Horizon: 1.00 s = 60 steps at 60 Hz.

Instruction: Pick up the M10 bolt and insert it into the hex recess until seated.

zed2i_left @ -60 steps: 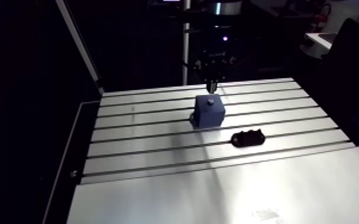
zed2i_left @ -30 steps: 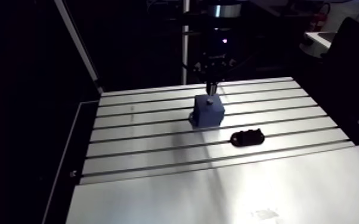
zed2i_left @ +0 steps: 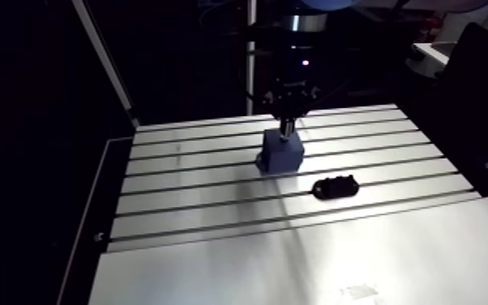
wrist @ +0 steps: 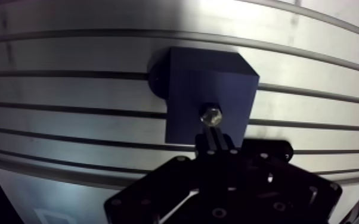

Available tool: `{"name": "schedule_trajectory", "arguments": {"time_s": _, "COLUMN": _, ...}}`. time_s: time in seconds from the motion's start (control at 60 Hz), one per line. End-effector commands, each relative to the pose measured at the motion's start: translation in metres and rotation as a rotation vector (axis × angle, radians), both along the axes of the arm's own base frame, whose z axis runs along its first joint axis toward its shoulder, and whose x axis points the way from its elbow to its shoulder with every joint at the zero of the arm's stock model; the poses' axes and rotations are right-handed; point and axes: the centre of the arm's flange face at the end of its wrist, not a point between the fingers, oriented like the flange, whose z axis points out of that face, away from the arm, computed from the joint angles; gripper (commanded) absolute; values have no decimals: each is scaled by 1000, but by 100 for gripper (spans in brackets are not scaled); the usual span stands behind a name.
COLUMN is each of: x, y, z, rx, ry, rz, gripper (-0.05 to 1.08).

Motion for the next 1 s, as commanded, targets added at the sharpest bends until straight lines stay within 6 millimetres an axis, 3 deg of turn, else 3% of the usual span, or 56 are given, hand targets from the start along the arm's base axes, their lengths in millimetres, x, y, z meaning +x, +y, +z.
{"name": "schedule_trajectory", "arguments": {"time_s": 0.017, "x": 3, "y": 1, "z": -5, "rx": -1, "ry": -10, "rz": 2, "gripper": 108}}
{"name": "schedule_trajectory", "arguments": {"time_s": 1.0, "x": 2, "y": 8, "z": -13, "rx": -28, "ry": -18, "rz": -13, "gripper": 108}}
